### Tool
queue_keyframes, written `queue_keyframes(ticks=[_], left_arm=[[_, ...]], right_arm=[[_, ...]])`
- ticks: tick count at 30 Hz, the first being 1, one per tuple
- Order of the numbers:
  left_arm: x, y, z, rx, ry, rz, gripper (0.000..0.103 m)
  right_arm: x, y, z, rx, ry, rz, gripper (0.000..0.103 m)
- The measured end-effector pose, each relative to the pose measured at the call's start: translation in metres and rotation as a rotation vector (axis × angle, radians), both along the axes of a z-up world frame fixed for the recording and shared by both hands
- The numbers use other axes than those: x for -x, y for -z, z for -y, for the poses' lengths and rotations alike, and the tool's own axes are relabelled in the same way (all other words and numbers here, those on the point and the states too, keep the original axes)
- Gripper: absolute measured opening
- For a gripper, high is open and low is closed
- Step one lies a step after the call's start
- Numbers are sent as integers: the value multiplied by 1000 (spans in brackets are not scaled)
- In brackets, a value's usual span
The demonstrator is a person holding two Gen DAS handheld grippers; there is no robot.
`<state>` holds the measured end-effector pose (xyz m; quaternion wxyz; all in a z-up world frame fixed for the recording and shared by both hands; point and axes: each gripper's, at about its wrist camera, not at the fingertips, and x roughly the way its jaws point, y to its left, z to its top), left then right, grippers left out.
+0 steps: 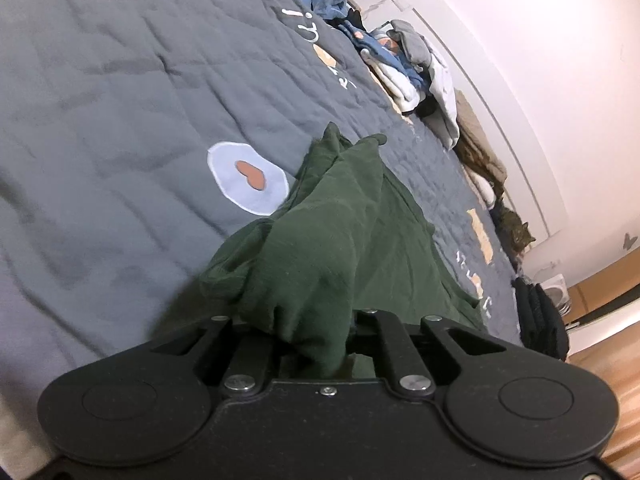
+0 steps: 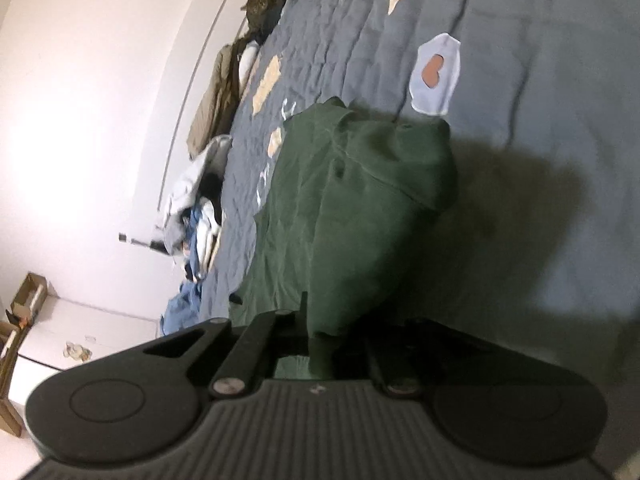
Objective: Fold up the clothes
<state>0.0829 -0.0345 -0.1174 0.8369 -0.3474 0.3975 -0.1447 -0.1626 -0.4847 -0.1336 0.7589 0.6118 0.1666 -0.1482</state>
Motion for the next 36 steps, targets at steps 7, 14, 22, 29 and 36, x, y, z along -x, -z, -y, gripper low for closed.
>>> queue_keyframes(ticks=[7,14,22,29,36], left_arm=[[18,-24,-37,-21,14,-14,8],[27,0,-49,-168,27,-172,31],[46,-27,-66,-243,-57,-92,50],[68,-63,-62,-447,-91,38,64],[74,-99,-45,-519,-53,251,65]], right_arm=[[21,-16,-15,-21,-80,-20,3],[31,2,-32,56,-169,-253,10],[72,-37,-28,218,24,-304,30],[74,-67,-23,443,10,-296,35],[45,-84,-21,475,-85,-207,41]])
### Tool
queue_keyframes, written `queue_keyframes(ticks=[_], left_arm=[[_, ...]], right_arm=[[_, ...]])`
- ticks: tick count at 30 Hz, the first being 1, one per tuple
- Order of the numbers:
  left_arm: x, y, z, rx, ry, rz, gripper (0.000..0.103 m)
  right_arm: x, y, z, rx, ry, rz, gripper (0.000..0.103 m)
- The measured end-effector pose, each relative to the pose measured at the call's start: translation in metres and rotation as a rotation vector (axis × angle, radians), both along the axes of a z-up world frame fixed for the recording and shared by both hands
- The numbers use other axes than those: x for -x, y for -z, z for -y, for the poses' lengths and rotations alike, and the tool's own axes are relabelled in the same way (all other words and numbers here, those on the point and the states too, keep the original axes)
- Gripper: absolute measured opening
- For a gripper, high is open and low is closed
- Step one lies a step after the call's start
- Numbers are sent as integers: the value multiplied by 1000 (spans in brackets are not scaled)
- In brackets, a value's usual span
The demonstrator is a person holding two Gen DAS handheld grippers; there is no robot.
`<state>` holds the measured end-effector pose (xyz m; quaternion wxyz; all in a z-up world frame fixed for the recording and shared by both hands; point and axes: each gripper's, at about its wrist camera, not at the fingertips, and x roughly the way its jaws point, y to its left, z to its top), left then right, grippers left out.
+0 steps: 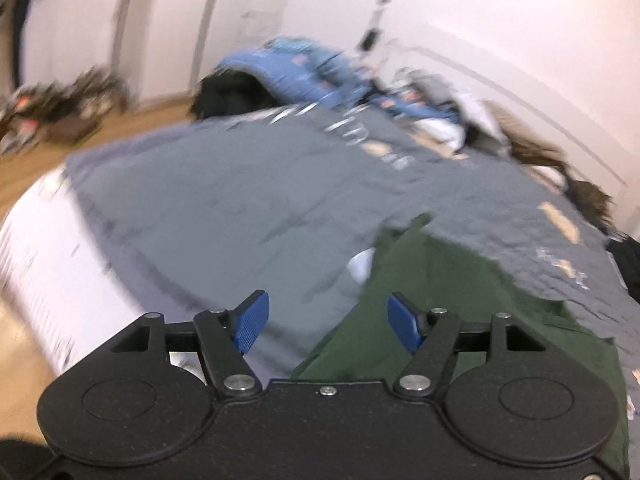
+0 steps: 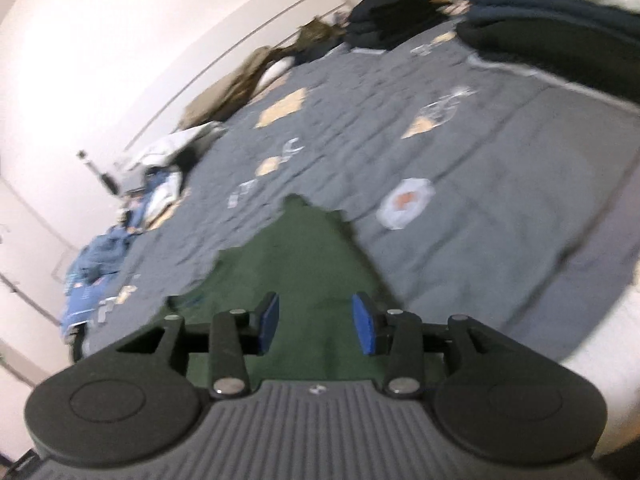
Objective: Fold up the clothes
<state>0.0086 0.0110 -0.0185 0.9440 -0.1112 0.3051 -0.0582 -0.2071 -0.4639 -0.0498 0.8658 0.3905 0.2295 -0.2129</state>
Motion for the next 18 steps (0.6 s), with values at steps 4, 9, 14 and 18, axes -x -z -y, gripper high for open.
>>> queue_keyframes(ticks=[4,9,14,18], left_arm=[[-26,-13,34,-77,90,69,65],[-75,-20,73,-149,194,116,59],[-128,-2,103,-221,278,65,46],[-155,19,111,-271,306,26,44]], right_arm=[[-39,-12,8,78,-85,-15,46],[-88,-28,18,174,-191,-34,49],[-139,-19,46,172,-266,-61,50],[-170,-8,56,210,-313,-102,50]])
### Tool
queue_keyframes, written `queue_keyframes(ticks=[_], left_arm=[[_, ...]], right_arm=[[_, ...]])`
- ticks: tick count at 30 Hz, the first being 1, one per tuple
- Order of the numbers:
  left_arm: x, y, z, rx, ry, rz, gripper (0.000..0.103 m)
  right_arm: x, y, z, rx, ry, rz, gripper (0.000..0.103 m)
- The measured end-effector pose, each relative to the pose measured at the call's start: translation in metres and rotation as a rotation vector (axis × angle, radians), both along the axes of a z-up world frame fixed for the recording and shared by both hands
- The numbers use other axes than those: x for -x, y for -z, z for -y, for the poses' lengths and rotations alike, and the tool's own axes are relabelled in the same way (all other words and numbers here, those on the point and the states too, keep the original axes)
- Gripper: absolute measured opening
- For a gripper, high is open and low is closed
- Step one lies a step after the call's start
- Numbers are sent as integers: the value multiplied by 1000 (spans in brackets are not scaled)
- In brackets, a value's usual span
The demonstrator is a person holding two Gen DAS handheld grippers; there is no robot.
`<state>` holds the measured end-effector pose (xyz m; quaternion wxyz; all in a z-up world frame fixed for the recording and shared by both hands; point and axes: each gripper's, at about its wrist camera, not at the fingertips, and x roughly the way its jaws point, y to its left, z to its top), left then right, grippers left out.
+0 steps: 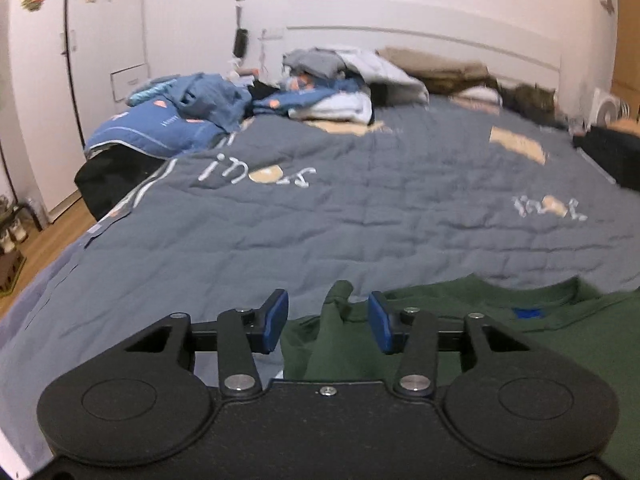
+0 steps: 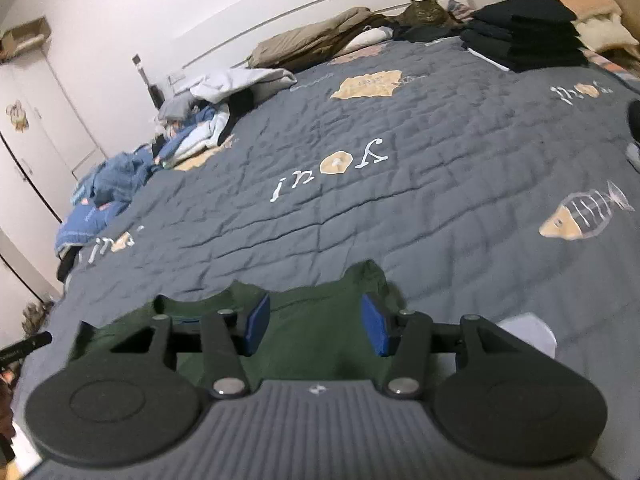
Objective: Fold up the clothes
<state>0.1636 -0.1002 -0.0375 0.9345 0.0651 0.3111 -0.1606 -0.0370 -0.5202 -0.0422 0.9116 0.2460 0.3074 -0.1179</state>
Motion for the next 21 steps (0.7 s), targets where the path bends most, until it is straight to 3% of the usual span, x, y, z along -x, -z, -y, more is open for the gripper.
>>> queue_keyframes(ticks=[8,13,18,21], left_arm=[[-30,32,5,9,22,-73,50],[-37,40,8,-11,55,-71,49],[-44,46,5,-8,56,-93,15],[-47,47,2,17,44,-102,12]], right_arm=[[-23,26,15,8,-29,-43,51],[-32,34,20,6,-35,-58,52],[-35,38,22,9,-35,-58,52],[-35,41,23,-2,-29,-61,53]])
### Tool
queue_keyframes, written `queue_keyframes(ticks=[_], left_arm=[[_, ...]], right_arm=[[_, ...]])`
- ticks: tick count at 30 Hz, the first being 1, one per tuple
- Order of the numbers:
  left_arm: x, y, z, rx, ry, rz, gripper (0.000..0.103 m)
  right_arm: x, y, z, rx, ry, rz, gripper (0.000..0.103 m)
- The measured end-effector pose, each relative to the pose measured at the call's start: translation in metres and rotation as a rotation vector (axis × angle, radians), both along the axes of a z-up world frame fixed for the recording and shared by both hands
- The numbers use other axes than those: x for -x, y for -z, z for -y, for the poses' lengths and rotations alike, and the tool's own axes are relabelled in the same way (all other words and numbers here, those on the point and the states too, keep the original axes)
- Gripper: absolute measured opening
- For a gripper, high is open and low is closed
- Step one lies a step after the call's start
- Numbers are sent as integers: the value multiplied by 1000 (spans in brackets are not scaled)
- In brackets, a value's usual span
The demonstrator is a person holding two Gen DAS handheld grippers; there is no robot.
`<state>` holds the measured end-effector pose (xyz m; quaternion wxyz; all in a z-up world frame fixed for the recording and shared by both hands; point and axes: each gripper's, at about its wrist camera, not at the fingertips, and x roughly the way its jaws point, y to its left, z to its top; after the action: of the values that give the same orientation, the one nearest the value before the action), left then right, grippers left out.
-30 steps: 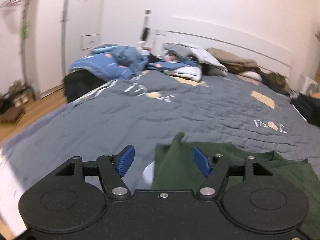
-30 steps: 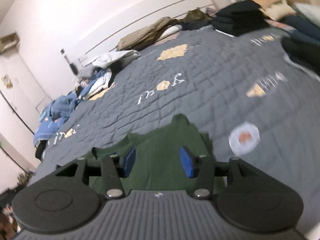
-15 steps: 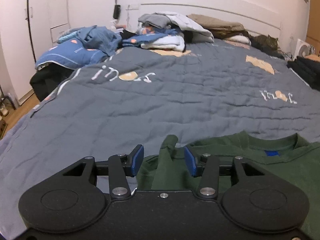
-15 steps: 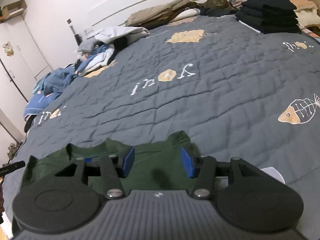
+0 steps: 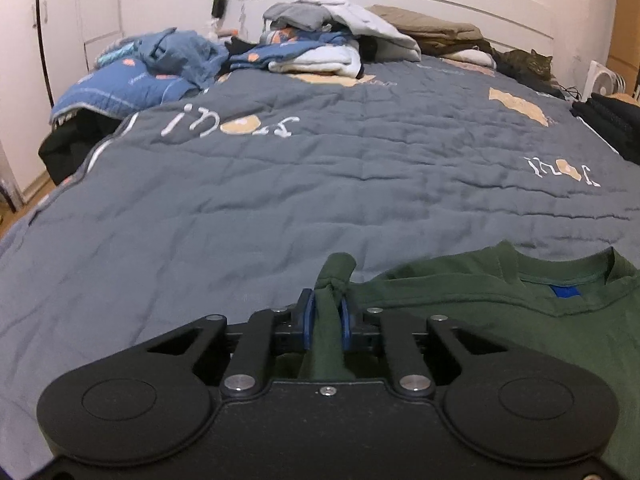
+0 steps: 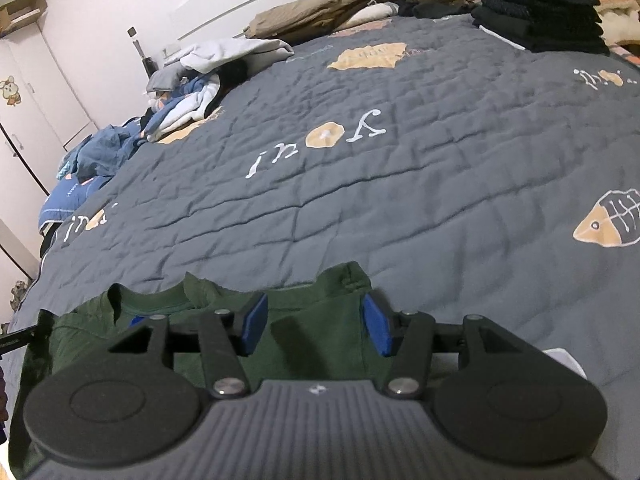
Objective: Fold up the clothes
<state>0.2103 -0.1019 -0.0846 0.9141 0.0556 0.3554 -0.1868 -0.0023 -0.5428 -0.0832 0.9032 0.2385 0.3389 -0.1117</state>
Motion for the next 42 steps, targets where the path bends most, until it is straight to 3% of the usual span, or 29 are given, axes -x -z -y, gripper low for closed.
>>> queue_keyframes(ticks=[9,14,17,19,22,30,42], left_arm=[[2,-15,-9,104,-45,70,6],[0,-16,-7,111,-47,76,6],[-2,-12,-7,99,-52,64,6],[-2,-12,-7,104,-56,63,6],[-1,-15,-9,129,-68,78,6],[0,-34,-11,223,-107,177,5],[-28,0,3,116,-111,61,7]], right_arm=[[5,0,4,-13,18,24,55],[2,8,0,-31,8,52,55],[2,11,3,-57,36,63,38],[2,12,5,-74,54,70,15],[2,15,8,-99,81,81,7],[-4,-7,11,-124,130,220,4],[-25,25,19,-120,137,106,5]])
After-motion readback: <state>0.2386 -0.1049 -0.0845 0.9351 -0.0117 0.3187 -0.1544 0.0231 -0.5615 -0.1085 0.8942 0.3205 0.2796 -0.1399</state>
